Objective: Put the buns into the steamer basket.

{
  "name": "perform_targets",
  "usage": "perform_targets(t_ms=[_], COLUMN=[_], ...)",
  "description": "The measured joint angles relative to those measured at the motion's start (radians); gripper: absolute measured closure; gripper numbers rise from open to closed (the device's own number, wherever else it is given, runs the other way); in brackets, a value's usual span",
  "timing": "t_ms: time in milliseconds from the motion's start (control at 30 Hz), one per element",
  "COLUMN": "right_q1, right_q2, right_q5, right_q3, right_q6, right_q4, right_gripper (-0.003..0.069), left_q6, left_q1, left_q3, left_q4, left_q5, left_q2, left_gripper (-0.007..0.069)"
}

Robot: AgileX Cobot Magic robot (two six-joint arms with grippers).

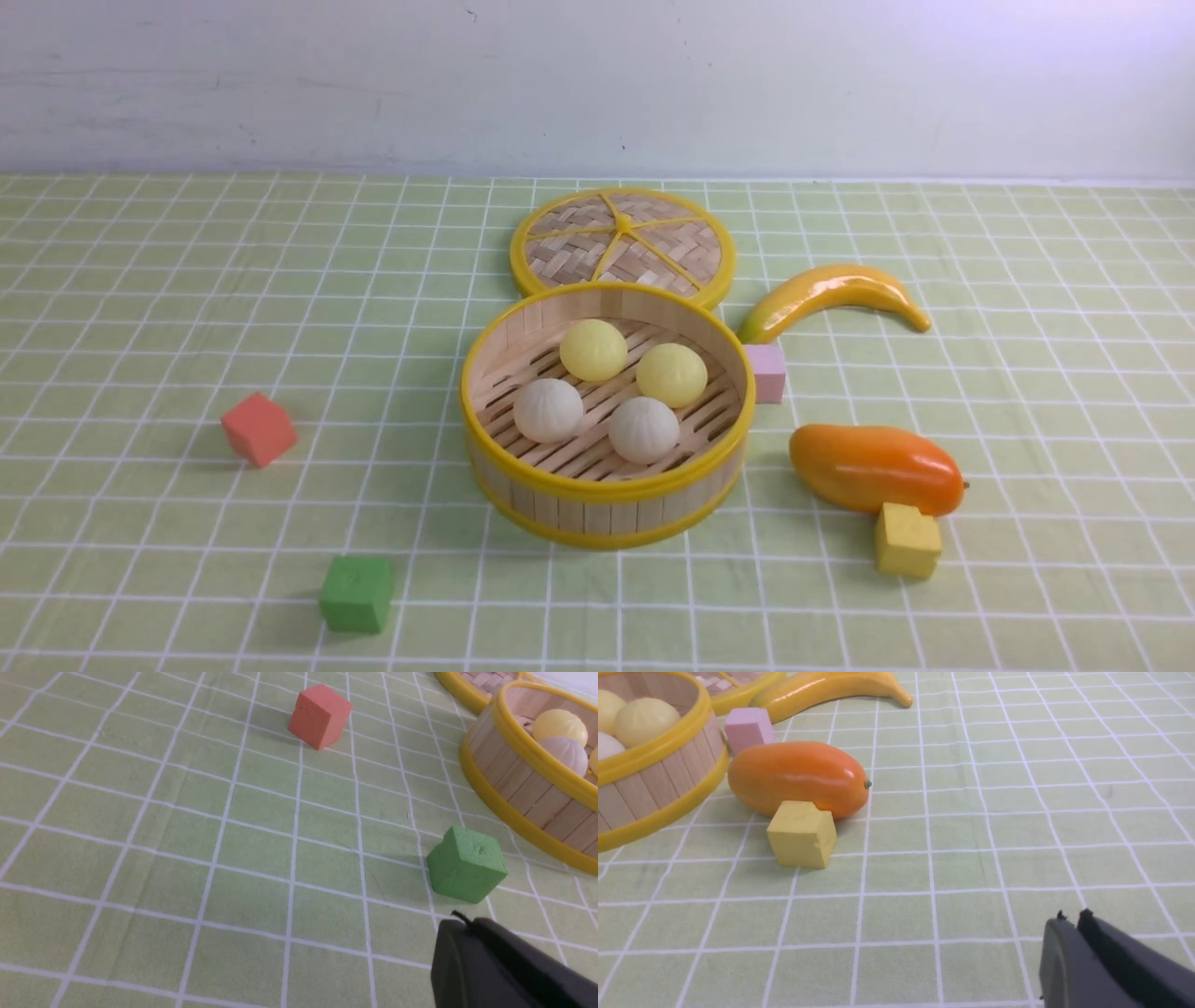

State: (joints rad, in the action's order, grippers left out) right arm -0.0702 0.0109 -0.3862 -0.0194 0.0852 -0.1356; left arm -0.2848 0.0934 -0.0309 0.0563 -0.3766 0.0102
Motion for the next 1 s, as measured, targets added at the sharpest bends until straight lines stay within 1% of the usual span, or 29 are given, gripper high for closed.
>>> perform_targets(t_ms=[1000], right_q1=[0.0], right_q2=[0.0], right_q5=[0.0], right_q3=[0.0], right_q6=[0.001], right_q4=[0.0], right_gripper=[0.0587], left_q6=[-0.001], left_q1=[0.0], left_q3=[0.0], left_q4=[0.0], left_q5=[0.0], left_q2=[0.0], left_gripper=[0.0637])
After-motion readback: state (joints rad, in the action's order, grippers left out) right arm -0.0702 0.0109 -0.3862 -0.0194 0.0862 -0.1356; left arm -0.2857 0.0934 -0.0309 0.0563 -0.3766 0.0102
